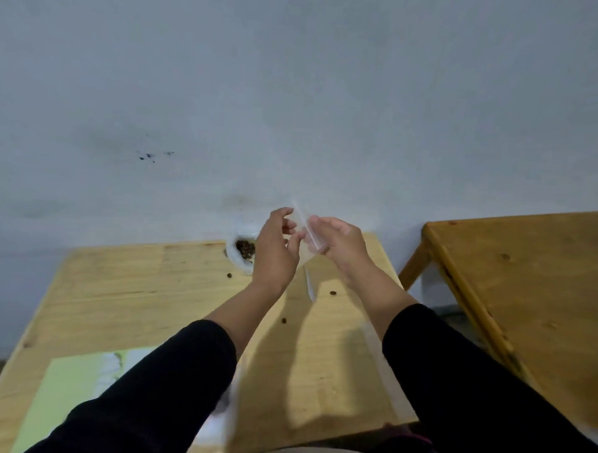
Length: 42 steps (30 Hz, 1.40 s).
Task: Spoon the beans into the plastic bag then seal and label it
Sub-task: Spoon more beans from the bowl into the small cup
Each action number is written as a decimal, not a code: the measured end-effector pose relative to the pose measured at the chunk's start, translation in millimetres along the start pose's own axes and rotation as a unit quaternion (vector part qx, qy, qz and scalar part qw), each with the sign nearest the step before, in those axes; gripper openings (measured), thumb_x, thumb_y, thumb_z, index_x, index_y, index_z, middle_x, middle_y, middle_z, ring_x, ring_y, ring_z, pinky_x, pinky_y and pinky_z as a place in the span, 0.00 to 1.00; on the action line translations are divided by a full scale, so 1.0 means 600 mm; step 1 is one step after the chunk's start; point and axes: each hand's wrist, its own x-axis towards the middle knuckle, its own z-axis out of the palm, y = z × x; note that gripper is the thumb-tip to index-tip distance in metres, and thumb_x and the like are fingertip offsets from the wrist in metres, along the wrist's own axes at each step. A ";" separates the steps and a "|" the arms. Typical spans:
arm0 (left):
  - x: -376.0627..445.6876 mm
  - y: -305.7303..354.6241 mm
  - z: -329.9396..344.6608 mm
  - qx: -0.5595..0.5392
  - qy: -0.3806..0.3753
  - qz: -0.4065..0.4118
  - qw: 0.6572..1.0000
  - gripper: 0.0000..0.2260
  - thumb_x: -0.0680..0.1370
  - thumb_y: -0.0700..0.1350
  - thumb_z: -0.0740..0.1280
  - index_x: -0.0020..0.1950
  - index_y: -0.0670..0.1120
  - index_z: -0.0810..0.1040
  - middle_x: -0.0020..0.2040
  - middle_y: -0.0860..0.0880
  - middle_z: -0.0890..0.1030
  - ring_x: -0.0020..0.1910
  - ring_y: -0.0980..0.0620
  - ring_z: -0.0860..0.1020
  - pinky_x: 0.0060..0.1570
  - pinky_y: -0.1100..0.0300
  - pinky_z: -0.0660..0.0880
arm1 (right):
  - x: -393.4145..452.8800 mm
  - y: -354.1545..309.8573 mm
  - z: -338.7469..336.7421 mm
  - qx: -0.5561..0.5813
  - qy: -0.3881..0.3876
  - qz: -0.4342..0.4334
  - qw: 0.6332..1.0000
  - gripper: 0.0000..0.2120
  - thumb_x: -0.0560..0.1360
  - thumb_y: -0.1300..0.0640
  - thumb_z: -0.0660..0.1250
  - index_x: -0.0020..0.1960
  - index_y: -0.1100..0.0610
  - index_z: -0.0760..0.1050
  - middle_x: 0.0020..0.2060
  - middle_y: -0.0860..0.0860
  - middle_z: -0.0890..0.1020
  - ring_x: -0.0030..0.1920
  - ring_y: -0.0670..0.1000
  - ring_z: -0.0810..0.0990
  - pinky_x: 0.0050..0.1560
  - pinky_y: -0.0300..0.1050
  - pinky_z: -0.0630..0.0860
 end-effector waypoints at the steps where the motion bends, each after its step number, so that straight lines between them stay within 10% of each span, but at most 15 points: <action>1: 0.005 -0.008 -0.021 0.001 -0.002 0.001 1.000 0.17 0.77 0.39 0.66 0.65 0.46 0.70 0.50 0.48 0.77 0.50 0.53 0.76 0.49 0.63 0.74 | 0.003 0.000 0.019 0.011 -0.009 0.011 1.000 0.07 0.73 0.52 0.70 0.45 0.56 0.80 0.44 0.55 0.83 0.51 0.58 0.82 0.56 0.52 0.76; 18: 0.017 -0.107 -0.194 0.002 -0.040 0.025 0.999 0.19 0.77 0.35 0.63 0.65 0.51 0.74 0.51 0.53 0.78 0.50 0.59 0.77 0.52 0.70 0.72 | -0.004 0.021 0.200 0.024 -0.055 0.041 0.997 0.12 0.75 0.59 0.67 0.53 0.67 0.78 0.26 0.46 0.80 0.29 0.43 0.79 0.37 0.35 0.77; 42: 0.034 -0.054 -0.102 0.048 -0.012 -0.050 0.998 0.12 0.77 0.41 0.64 0.60 0.51 0.76 0.39 0.53 0.83 0.36 0.58 0.79 0.38 0.74 0.72 | 0.061 0.023 0.110 -0.108 -0.072 -0.005 0.991 0.03 0.72 0.62 0.68 0.43 0.63 0.77 0.34 0.54 0.82 0.39 0.50 0.82 0.48 0.42 0.79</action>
